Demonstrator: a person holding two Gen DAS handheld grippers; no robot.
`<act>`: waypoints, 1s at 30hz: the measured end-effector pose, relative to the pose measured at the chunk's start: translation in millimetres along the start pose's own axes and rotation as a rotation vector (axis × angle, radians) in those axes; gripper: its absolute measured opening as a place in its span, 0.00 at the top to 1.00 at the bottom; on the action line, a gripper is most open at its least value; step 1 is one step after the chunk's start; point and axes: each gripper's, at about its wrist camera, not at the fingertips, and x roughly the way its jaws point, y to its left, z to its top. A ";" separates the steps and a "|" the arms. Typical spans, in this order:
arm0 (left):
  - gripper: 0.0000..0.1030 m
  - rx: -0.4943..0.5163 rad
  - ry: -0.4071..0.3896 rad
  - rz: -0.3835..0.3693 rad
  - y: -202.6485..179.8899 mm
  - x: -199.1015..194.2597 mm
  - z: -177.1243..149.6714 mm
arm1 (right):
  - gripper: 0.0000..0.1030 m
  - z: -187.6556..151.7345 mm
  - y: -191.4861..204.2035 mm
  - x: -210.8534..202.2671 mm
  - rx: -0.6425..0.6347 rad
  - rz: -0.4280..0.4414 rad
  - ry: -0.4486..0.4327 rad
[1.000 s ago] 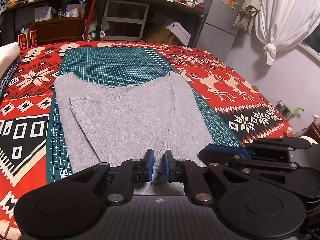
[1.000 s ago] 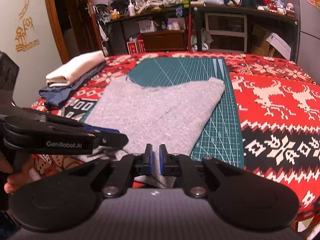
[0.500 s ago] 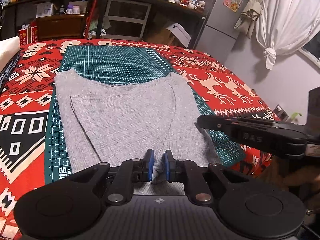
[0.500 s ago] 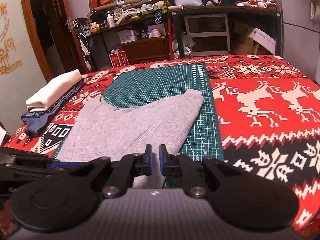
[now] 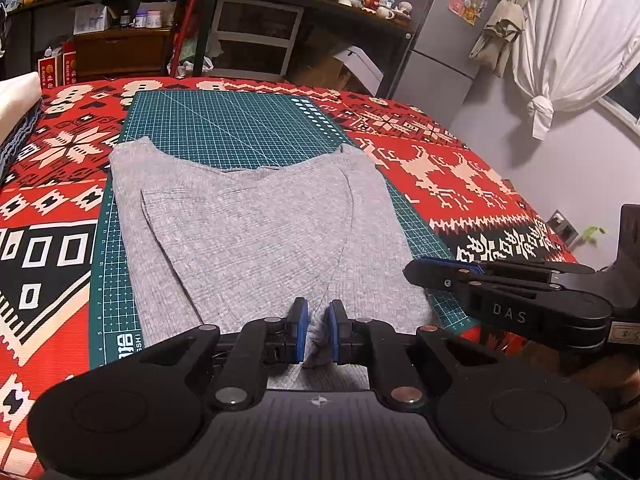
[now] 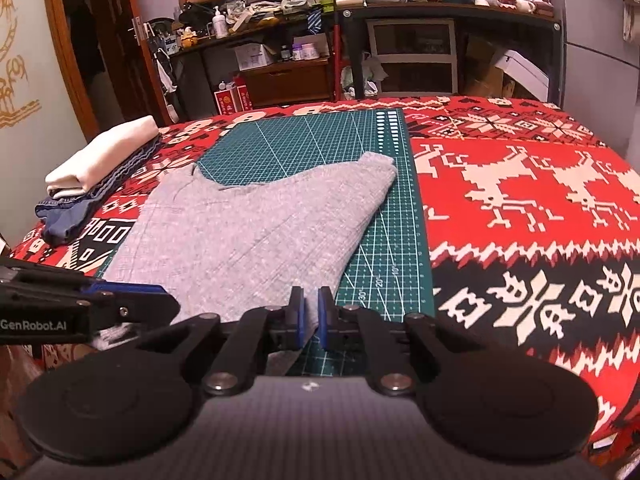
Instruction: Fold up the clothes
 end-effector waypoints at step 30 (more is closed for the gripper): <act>0.89 -0.014 0.012 -0.062 -31.8 66.3 62.2 | 0.93 10.6 -30.6 13.4 0.163 0.022 -0.042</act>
